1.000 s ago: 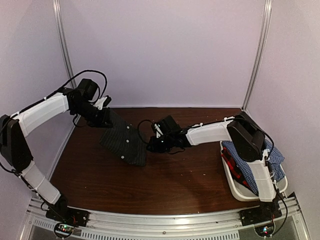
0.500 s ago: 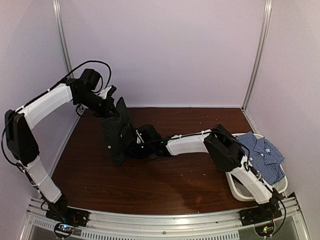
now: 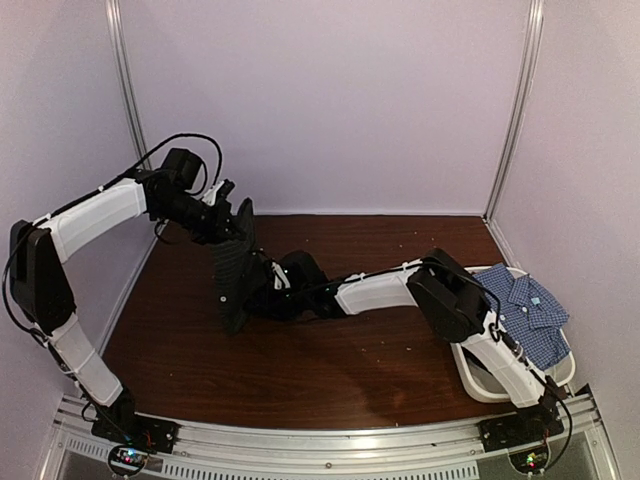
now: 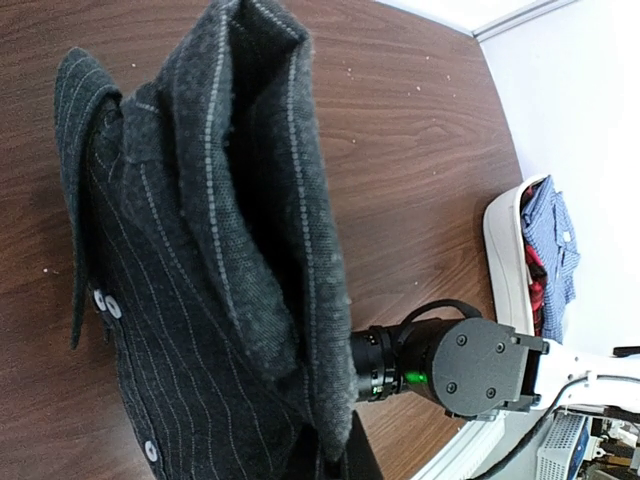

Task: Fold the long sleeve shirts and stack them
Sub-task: Turn over the square-folded shirt at the center of the board.

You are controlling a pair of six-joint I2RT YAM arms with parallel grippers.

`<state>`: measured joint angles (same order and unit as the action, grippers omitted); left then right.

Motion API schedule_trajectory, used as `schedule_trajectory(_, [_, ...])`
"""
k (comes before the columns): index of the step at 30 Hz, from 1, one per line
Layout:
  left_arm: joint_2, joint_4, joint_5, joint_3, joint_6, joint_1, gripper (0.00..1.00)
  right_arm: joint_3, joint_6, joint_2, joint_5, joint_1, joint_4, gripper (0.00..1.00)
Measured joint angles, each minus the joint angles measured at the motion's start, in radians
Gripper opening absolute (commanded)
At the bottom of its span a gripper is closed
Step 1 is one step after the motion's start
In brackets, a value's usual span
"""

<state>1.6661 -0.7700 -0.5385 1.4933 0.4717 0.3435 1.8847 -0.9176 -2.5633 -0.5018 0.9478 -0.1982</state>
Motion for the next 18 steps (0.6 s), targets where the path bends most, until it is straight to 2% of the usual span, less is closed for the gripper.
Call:
schedule_trajectory(6, [-0.009, 0.027, -0.005, -0.006, 0.021, 0.003, 0.0, -0.125, 0.014, 0.074, 0.002, -0.015, -0.034, 0.39])
schedule_trajectory(10, [-0.011, 0.044, -0.005, -0.021, 0.031, 0.012, 0.0, -0.232, 0.021, 0.145, 0.007, -0.031, -0.055, 0.49])
schedule_trajectory(13, [-0.011, 0.052, -0.004, -0.028, 0.035, 0.019, 0.0, -0.277, 0.031, 0.19, 0.013, -0.048, -0.06, 0.49])
schedule_trajectory(18, [-0.011, 0.063, -0.003, -0.034, 0.041, 0.029, 0.0, -0.322, 0.039, 0.247, 0.036, -0.069, -0.068, 0.43])
